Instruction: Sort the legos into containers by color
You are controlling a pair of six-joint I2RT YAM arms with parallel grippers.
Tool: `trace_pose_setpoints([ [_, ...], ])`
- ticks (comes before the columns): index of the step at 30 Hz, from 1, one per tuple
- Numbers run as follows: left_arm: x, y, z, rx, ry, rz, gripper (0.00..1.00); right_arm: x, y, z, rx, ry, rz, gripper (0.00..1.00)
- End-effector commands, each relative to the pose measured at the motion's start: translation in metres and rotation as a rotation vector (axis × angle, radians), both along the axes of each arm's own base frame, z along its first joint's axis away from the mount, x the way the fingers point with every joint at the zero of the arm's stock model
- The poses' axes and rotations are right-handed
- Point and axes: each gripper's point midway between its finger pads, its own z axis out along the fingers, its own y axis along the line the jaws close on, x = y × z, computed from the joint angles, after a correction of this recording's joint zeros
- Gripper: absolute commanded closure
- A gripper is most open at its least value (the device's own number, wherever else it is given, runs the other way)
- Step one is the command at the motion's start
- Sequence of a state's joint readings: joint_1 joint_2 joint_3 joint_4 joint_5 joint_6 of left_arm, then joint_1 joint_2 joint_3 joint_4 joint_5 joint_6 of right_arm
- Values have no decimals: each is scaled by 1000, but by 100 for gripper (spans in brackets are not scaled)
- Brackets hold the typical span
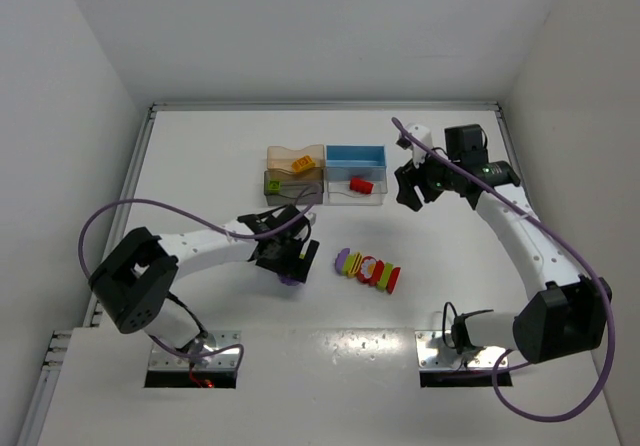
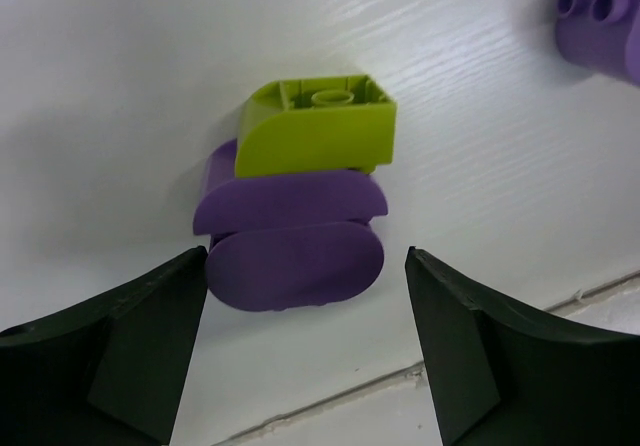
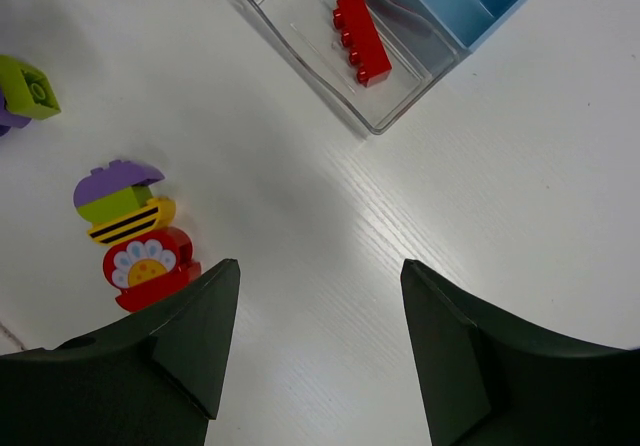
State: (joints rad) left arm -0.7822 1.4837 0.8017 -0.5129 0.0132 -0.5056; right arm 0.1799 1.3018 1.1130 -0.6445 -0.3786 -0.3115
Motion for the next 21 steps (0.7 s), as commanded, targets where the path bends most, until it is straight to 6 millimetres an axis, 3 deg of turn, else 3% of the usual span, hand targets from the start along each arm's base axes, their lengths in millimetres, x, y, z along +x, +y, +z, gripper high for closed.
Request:
trace_pose_setpoints([
  [1,16,-19,12,-25,-69,-11,15,-1,3,11,33,-28,14,34],
  [6,23,-16,7,2,-95,15,15,0,2,6,37,-9,10,34],
  [16,38,-17,-6,59,-152,-34,24,3,4,3,37,-2,23,34],
  [20,47,-22,-6,80,-221,-99,36,1,4,0,35,7,23,34],
  [21,48,-24,-5,76,-230,-106,46,1,4,0,35,7,23,34],
])
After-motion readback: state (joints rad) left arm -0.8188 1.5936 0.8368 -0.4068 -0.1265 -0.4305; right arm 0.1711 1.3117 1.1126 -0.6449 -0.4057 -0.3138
